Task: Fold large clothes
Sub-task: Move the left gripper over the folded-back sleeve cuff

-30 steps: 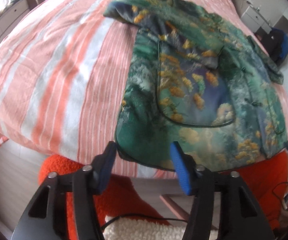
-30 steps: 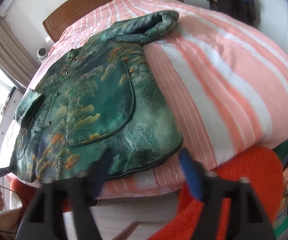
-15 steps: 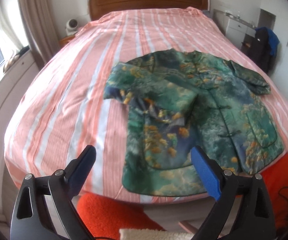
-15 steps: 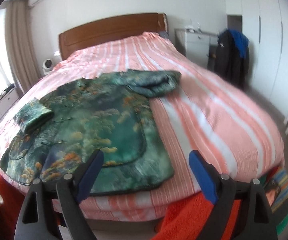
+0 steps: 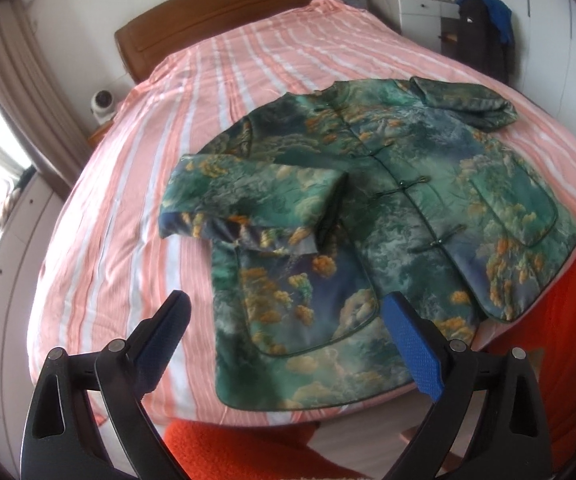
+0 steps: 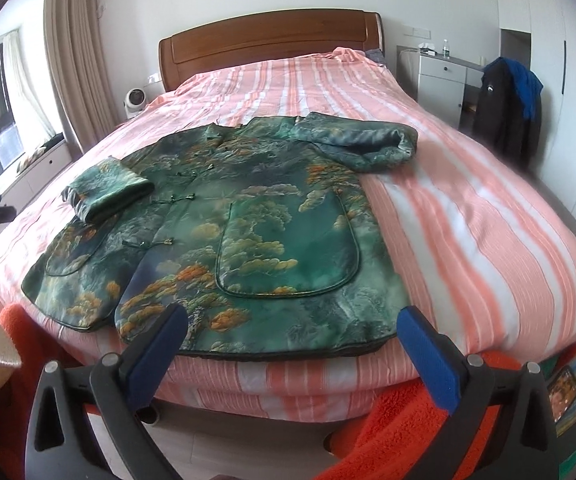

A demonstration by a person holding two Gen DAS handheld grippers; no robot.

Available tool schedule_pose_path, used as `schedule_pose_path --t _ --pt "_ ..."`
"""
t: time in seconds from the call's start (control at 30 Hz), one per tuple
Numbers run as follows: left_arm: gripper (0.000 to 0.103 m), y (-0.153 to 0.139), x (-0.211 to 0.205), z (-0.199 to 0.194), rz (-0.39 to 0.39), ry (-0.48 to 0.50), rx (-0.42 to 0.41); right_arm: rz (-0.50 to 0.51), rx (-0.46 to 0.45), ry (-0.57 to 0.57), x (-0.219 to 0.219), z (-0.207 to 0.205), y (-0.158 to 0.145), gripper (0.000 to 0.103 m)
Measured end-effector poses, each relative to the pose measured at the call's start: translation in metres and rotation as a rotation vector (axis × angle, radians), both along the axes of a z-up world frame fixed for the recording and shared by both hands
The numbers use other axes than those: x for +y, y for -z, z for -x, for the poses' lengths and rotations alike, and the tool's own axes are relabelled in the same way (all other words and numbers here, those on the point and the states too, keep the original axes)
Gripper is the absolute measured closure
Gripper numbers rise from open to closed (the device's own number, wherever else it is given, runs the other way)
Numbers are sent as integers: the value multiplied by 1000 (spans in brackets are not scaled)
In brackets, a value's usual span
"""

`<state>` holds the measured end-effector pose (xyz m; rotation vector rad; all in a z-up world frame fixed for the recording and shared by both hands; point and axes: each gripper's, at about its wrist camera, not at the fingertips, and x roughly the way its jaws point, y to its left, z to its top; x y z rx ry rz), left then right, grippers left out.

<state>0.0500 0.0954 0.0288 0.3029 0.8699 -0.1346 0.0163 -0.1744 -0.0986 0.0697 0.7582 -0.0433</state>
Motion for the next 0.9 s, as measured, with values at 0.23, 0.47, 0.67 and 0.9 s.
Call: schedule_pose_path --t 0.23,0.47,0.67,0.9 --pt "6 2 -5 1 -8 9 5 1 -3 -28 7 0 1 0" --pt "6 3 -3 0 -18 0 5 -6 -11 -46 11 1 0 0" --pt "5 3 -2 -1 -21 -1 6 -3 -15 -57 14 2 0 0" --pt "5 4 0 -2 -28 -4 7 -7 -17 -67 16 3 0 0"
